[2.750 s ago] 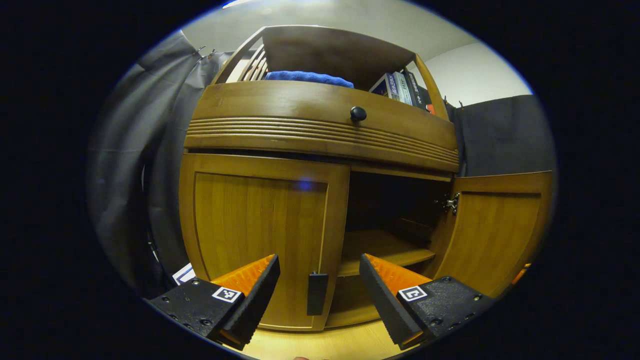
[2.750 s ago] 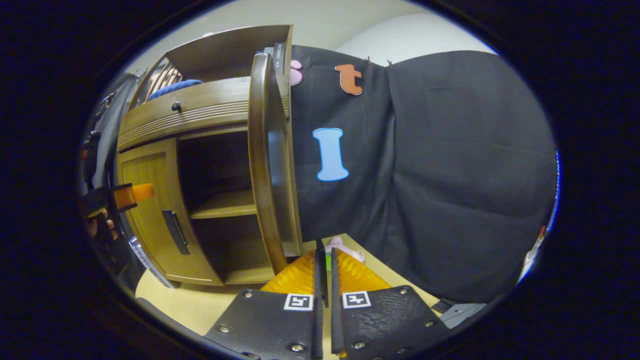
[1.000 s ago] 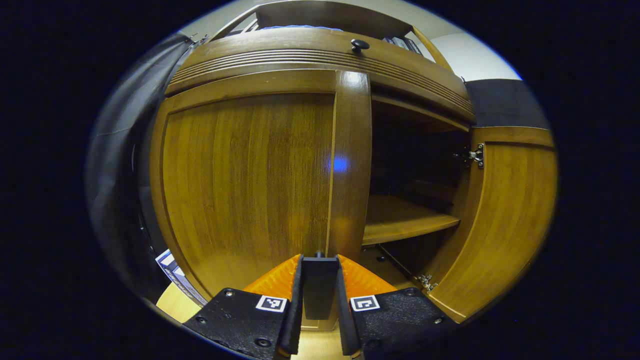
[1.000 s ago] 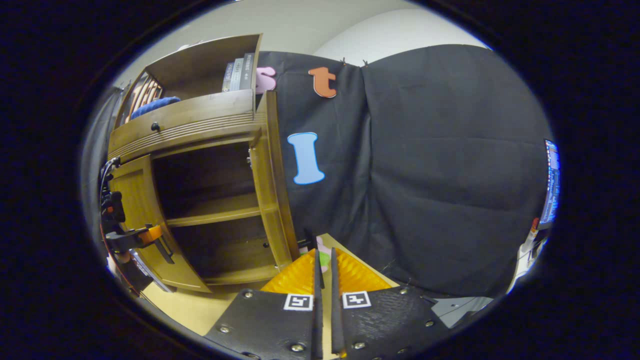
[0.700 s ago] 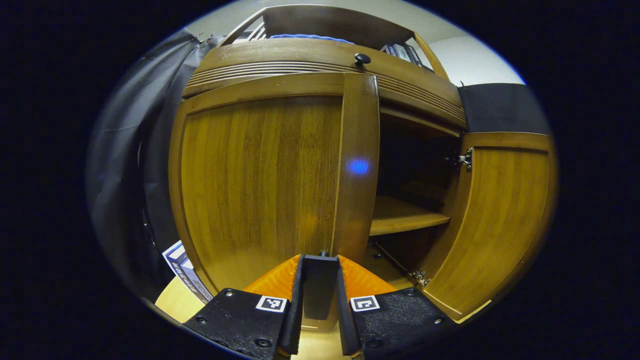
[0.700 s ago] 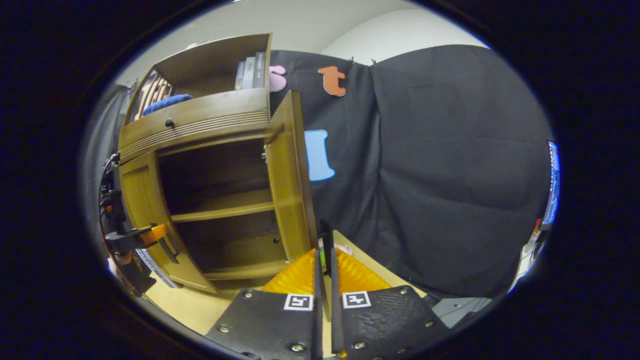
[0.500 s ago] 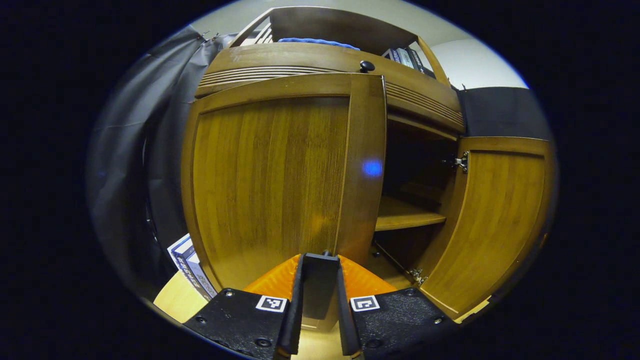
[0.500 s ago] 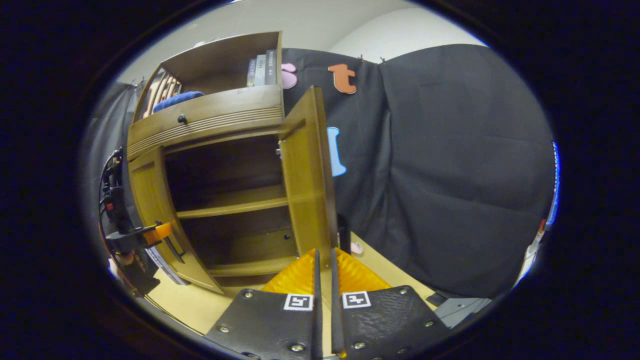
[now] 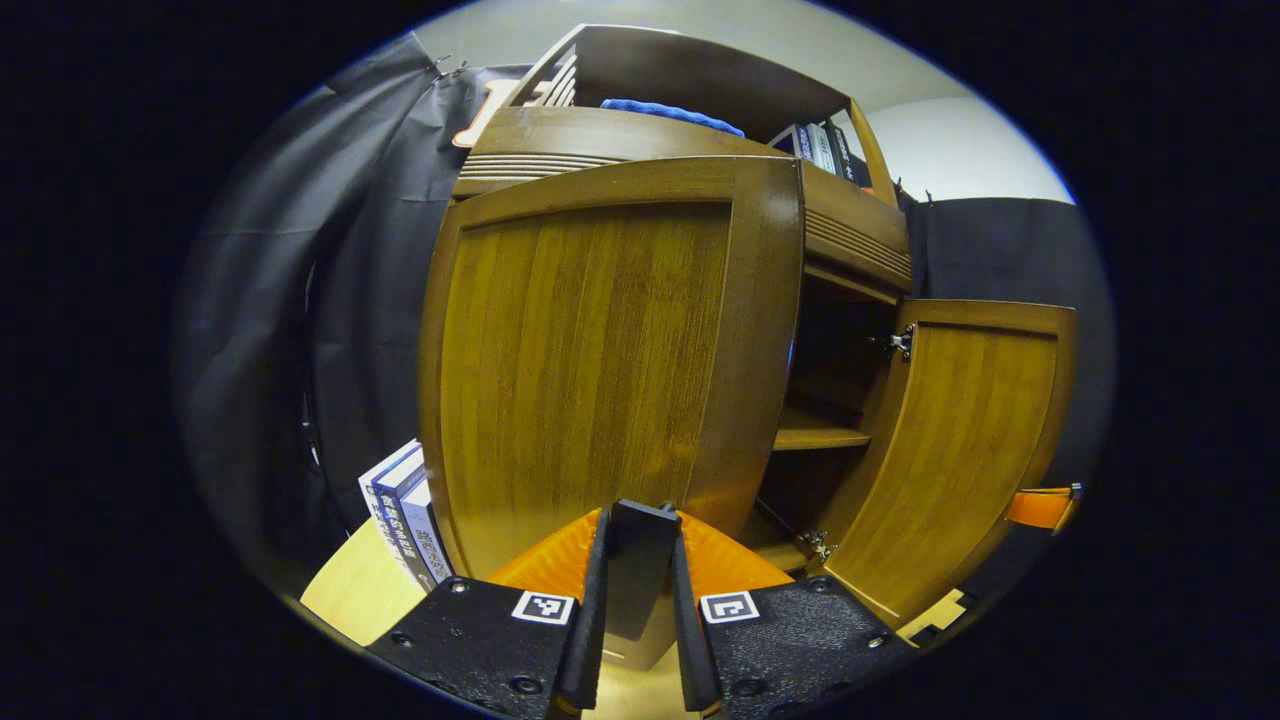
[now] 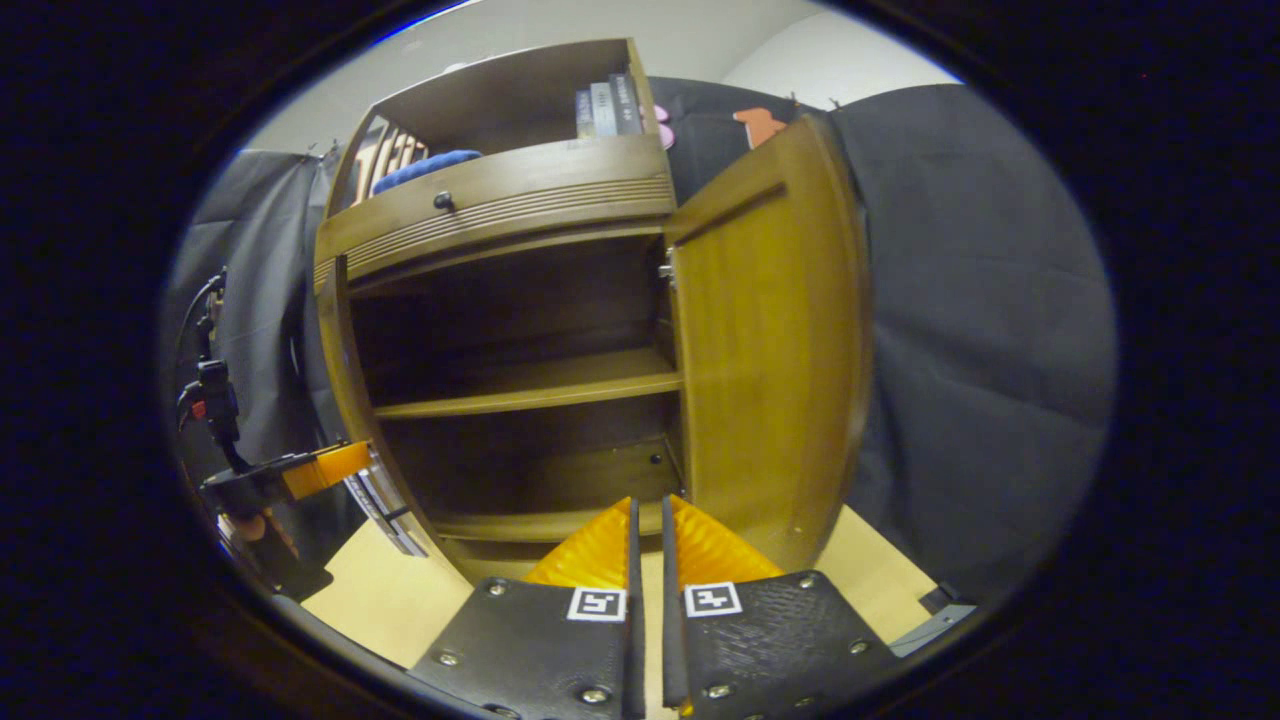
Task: Open the right door of the double-door shoe cabinet with the right hand, and open the left door with the left hand.
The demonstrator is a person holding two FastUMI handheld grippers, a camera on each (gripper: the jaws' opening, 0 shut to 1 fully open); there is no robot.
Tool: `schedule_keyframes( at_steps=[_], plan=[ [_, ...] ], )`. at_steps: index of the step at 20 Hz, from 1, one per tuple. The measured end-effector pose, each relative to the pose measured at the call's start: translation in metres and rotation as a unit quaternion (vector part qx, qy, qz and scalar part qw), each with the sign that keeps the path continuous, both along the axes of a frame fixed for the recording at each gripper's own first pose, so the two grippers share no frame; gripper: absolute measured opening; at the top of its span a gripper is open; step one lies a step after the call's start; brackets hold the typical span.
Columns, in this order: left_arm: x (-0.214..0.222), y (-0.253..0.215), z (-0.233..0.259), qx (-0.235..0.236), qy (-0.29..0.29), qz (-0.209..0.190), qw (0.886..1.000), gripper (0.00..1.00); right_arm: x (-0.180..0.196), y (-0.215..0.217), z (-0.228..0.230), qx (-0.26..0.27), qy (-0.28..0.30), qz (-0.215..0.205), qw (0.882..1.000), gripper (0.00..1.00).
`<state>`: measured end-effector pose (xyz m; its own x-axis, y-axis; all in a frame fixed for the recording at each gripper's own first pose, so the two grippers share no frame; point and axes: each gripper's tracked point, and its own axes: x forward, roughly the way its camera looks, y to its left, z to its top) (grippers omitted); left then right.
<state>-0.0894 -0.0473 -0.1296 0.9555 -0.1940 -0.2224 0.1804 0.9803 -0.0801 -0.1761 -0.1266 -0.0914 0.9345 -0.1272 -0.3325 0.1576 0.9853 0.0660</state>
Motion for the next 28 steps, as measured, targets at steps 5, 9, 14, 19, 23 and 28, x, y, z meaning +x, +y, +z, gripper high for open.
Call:
schedule_keyframes(
  at_steps=[5,9,14,19,23,28],
  plan=[
    [-0.016,0.015,0.002,-0.008,0.000,0.004,1.000,0.29,0.026,0.029,-0.012,0.015,0.008,0.050,0.999,0.07],
    [-0.026,0.026,0.003,-0.003,0.001,0.008,1.000,0.29,0.047,0.052,-0.023,0.026,0.016,0.090,0.995,0.07],
    [-0.031,0.036,0.008,-0.002,0.002,0.022,1.000,0.34,0.066,0.080,-0.029,0.036,0.020,0.134,0.990,0.07],
    [-0.040,0.048,0.012,-0.001,0.002,0.042,0.999,0.37,0.082,0.096,-0.038,0.042,0.029,0.165,0.985,0.07],
    [-0.044,0.057,0.013,0.006,0.004,0.056,0.998,0.40,0.092,0.105,-0.042,0.048,0.032,0.183,0.981,0.07],
    [-0.053,0.073,0.016,0.013,0.003,0.077,0.997,0.38,0.097,0.114,-0.045,0.051,0.035,0.201,0.978,0.07]
  ],
)
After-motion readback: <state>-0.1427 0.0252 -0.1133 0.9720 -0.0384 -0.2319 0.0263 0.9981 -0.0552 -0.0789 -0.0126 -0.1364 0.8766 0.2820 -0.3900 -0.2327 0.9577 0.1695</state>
